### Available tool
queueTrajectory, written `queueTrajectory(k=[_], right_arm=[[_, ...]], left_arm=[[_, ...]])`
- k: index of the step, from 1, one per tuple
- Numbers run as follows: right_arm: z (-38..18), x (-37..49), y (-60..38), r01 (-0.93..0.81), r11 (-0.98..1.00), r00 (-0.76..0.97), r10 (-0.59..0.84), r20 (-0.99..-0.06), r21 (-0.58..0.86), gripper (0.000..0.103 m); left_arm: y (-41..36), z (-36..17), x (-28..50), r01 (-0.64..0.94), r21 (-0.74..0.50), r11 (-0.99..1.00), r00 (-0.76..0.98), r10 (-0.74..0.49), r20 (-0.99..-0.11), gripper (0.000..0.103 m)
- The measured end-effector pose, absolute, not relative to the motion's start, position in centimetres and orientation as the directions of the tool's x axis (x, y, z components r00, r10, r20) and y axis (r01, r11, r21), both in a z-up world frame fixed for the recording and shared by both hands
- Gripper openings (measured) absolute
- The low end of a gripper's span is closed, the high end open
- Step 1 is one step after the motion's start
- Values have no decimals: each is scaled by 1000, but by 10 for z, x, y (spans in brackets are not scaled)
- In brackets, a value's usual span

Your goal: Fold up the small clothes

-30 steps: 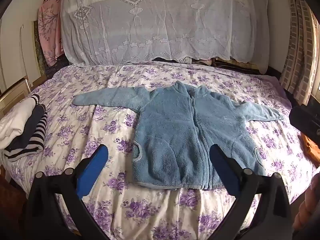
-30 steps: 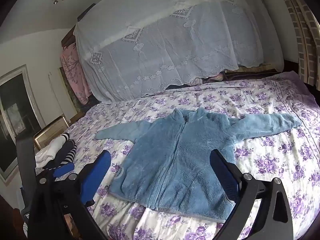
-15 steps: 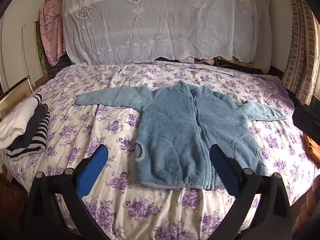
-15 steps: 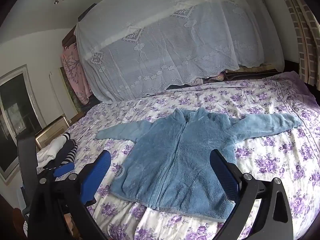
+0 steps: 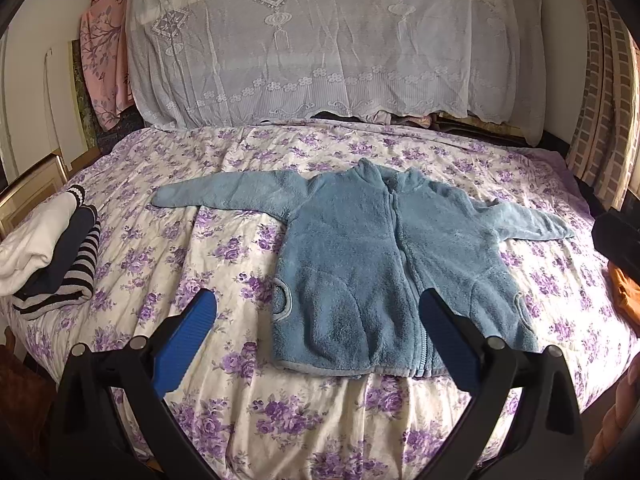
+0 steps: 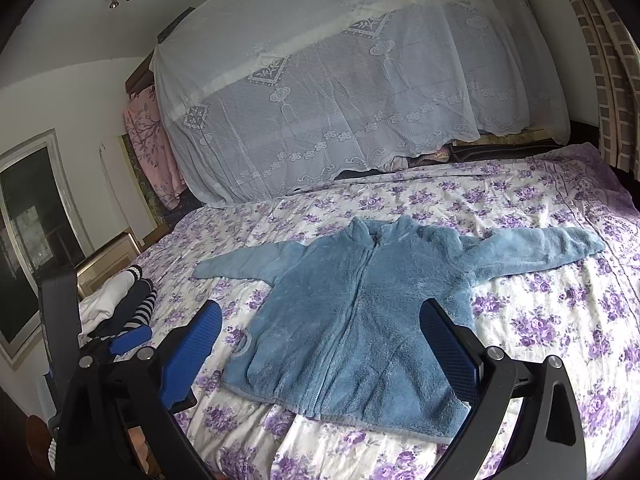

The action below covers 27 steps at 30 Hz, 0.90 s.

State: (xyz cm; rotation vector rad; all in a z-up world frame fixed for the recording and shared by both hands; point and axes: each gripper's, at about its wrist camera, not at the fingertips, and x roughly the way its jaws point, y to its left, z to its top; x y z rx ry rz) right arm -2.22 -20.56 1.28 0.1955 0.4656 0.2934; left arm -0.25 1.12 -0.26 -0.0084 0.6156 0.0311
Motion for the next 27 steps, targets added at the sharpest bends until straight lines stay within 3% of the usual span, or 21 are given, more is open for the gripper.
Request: queueTrajectory(k=[27], right_arm=[[12, -22, -205, -235, 939, 852, 324, -411, 253, 100]], left_arm=[[15, -14, -4, -35, -2, 999, 809, 28, -587, 99]])
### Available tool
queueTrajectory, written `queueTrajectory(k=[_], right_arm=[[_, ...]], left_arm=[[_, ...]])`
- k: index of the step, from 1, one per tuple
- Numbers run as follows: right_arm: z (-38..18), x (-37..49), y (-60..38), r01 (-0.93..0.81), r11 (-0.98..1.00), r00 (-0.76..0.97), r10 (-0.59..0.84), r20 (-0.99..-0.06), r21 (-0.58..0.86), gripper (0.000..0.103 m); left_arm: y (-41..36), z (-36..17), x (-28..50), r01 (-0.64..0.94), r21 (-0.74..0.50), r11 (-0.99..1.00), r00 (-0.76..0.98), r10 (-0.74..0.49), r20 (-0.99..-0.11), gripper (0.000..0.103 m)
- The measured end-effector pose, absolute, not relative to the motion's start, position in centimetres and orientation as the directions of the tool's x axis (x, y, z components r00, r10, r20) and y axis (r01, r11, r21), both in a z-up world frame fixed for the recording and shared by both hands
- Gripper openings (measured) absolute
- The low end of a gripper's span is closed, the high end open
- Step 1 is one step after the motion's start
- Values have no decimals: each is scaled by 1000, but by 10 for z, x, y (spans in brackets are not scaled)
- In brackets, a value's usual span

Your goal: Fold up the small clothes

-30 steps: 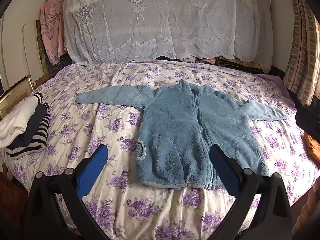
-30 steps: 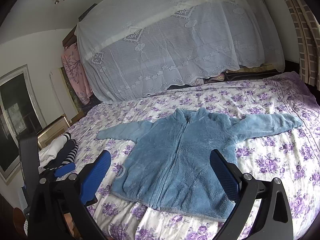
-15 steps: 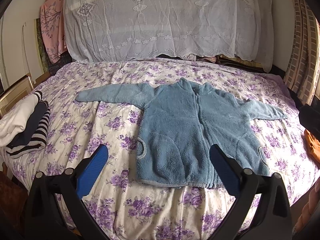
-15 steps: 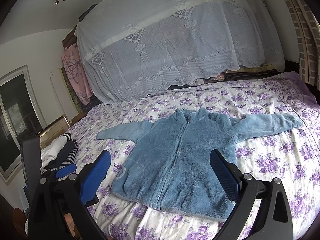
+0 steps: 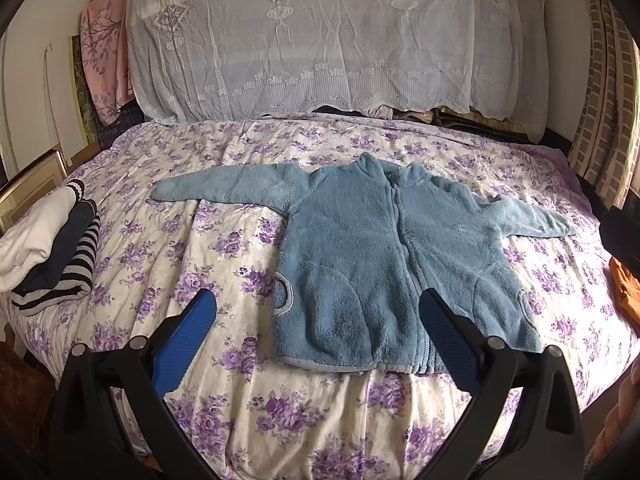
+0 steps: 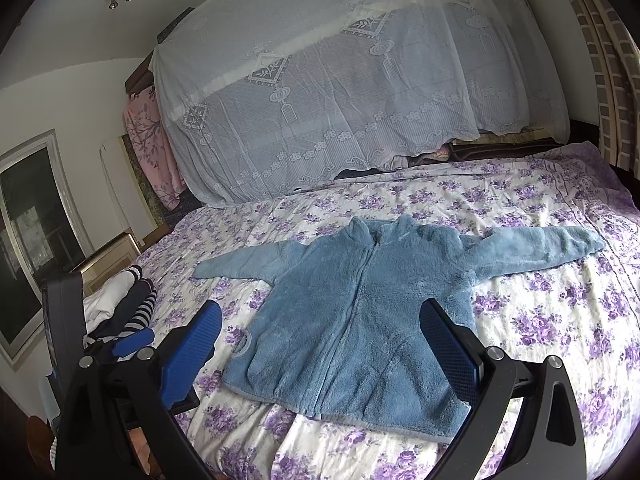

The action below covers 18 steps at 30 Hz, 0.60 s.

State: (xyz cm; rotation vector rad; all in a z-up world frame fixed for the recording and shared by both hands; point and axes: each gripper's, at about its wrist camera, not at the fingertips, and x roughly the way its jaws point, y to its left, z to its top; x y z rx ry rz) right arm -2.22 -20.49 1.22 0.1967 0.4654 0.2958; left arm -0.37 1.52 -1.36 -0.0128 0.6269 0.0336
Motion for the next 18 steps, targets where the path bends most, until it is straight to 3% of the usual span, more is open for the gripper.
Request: queueTrajectory(k=[18], right_arm=[[11, -22, -205, -235, 938, 852, 325, -411, 254, 100]], left_arm=[[16, -15, -3, -36, -2, 999, 806, 28, -591, 99]])
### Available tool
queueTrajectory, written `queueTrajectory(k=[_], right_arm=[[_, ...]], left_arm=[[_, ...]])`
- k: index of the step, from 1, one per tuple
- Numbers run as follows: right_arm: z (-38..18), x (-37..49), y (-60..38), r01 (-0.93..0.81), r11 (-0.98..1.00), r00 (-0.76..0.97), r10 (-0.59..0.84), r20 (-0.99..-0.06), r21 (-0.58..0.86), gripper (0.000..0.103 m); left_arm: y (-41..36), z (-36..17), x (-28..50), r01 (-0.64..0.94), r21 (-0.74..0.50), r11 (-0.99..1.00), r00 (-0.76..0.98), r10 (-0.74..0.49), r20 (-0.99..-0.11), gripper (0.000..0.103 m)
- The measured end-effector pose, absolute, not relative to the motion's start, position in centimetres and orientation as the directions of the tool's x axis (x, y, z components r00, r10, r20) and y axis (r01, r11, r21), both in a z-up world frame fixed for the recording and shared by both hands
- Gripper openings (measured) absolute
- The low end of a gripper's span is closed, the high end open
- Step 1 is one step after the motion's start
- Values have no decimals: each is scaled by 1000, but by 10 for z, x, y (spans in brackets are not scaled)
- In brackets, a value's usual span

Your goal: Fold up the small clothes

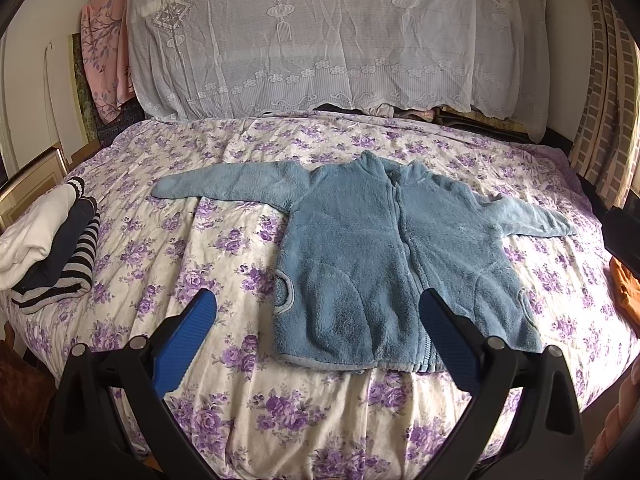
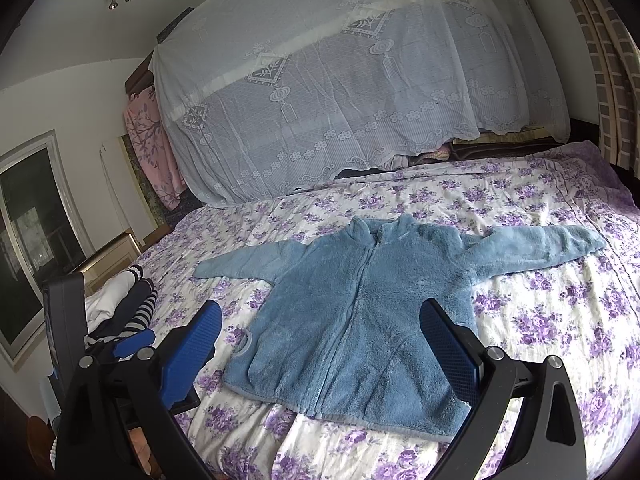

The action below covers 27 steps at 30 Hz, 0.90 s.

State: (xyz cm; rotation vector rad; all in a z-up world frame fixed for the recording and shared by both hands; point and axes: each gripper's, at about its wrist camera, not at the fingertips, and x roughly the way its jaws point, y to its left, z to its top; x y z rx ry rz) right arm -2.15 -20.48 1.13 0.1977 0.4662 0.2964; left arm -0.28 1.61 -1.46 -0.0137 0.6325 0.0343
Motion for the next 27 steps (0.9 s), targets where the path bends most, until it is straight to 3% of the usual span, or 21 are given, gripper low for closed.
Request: queueTrajectory(k=[21, 27], right_arm=[[10, -22, -203, -233, 939, 850, 324, -416, 255, 100], [-17, -6, -209, -193, 950, 841, 289, -458, 245, 100]], left_arm=[[20, -24, -6, -37, -6, 999, 801, 26, -598, 99], [34, -54, 7, -47, -20, 999, 769, 23, -638, 99]])
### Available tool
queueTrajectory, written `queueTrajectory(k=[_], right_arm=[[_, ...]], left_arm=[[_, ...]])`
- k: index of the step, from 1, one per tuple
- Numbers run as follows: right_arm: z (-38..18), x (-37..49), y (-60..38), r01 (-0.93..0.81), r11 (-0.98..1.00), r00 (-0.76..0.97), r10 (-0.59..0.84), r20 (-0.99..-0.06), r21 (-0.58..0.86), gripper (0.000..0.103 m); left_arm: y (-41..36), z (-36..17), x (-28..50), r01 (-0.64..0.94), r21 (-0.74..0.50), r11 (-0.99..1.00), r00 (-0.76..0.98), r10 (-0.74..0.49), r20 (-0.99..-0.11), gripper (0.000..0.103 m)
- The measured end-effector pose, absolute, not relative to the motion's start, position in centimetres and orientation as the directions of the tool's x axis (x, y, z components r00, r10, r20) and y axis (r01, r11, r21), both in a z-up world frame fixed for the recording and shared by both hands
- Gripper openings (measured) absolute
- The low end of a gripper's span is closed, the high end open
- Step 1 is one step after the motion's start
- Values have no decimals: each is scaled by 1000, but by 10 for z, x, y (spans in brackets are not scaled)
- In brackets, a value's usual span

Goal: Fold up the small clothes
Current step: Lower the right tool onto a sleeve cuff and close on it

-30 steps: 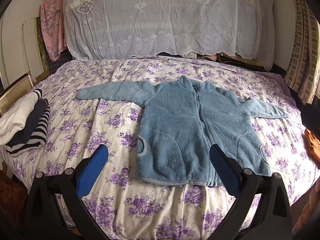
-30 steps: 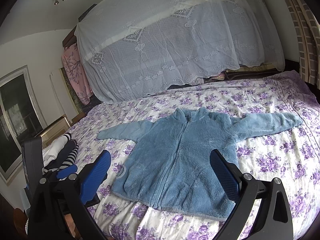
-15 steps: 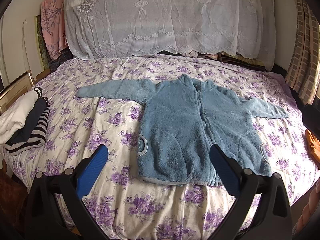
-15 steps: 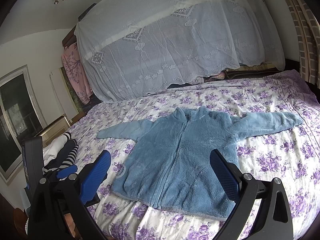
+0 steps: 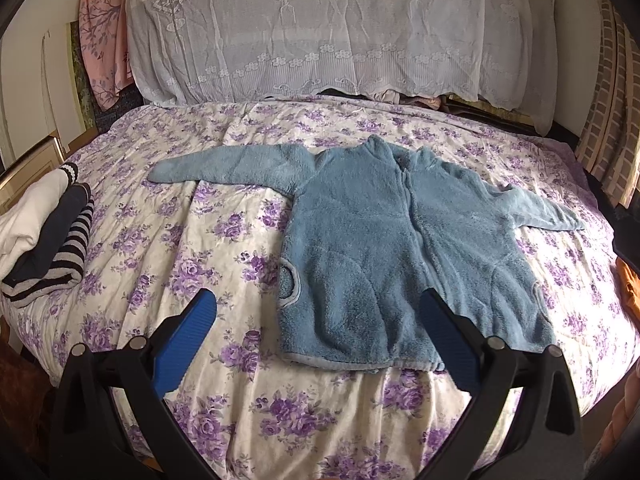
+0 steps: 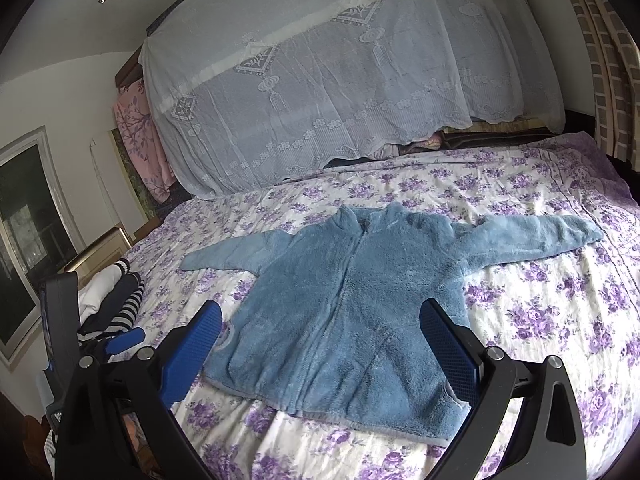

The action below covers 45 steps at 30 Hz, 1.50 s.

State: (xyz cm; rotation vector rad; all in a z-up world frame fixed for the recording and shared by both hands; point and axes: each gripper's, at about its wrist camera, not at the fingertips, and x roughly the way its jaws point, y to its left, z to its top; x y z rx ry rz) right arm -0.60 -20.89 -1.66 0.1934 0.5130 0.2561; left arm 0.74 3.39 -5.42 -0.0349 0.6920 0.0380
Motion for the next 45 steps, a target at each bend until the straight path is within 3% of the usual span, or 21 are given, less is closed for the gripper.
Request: queueTrajectory(k=[7, 13, 17, 21, 24, 26, 34, 37, 41, 44, 45], right_arm=[[-94, 41, -251, -27, 958, 747, 210, -631, 287, 100], [-124, 58, -285, 70, 946, 721, 172, -671, 317, 100], [-124, 72, -317, 126, 937, 728, 135, -672, 325, 100], [-132, 93, -372, 228, 892, 705, 124, -699, 389, 100], [-127, 101, -425, 289, 810, 738, 151, -658, 510, 99], [-119, 110, -461, 333, 746, 767, 142, -626, 576, 99], [-137, 167, -569, 469, 504, 777, 154, -610, 725, 74], [-148, 182, -590, 487, 454, 785, 146, -602, 746, 68], [-160, 200, -606, 455, 405, 826, 140, -546, 793, 65], [-164, 212, -614, 389, 430, 865, 134, -484, 815, 55], [-164, 215, -616, 378, 448, 871, 126, -475, 810, 45]], left_arm=[[66, -109, 60, -82, -116, 990, 646, -36, -763, 98], [69, -139, 95, -60, -177, 982, 566, -113, -816, 98], [45, -152, 101, 13, -35, 999, 569, -36, -821, 99], [49, -137, 99, -16, -12, 1000, 582, 0, -813, 97], [44, -91, 98, -26, 55, 998, 693, 58, -718, 97], [27, -63, 109, 27, 56, 998, 731, 19, -682, 97], [-99, -24, 219, 198, 16, 980, 699, -130, -703, 97], [-146, -29, 260, 238, -15, 971, 667, -174, -724, 97], [-201, -48, 311, 237, 24, 971, 635, -136, -760, 97], [-225, -71, 343, 226, -17, 974, 576, -147, -804, 97], [-230, -79, 349, 221, -28, 975, 560, -150, -815, 97]])
